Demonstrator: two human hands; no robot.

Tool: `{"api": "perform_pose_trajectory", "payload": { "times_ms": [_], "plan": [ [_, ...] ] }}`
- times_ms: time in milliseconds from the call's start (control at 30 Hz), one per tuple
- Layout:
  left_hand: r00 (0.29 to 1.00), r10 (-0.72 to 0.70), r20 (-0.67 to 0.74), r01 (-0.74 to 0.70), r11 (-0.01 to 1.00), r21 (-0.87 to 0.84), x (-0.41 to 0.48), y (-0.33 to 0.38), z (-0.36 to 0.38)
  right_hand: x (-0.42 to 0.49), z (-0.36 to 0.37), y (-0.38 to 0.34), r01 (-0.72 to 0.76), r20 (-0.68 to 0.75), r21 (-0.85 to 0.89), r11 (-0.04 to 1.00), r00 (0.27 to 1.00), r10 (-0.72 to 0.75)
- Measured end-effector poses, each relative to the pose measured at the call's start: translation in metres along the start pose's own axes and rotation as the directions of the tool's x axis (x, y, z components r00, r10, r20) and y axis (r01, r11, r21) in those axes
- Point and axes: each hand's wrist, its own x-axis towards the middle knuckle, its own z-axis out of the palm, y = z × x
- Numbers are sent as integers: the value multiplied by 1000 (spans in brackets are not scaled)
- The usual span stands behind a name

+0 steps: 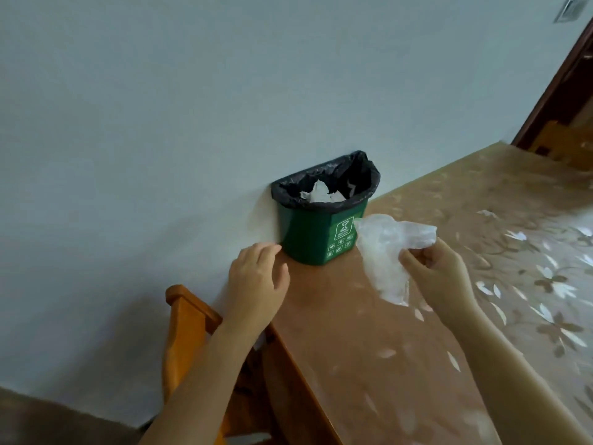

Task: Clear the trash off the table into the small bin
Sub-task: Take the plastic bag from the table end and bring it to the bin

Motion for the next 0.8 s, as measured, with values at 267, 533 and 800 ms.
{"api": "perform_pose_trajectory", "payload": {
  "times_ms": [267, 533, 800],
  "plan": [
    [997, 79, -28, -78, 996, 32, 82, -20, 50, 110, 42, -18, 82, 45, -8, 997, 996, -81],
    [998, 57, 29, -58, 997, 50, 131, -27, 99, 209, 68, -24, 190, 137, -13, 982, 973, -187],
    [998, 55, 41, -58, 996, 61, 132, -34, 113, 258, 108, 8, 254, 409, -349, 902, 907, -97]
  ]
}}
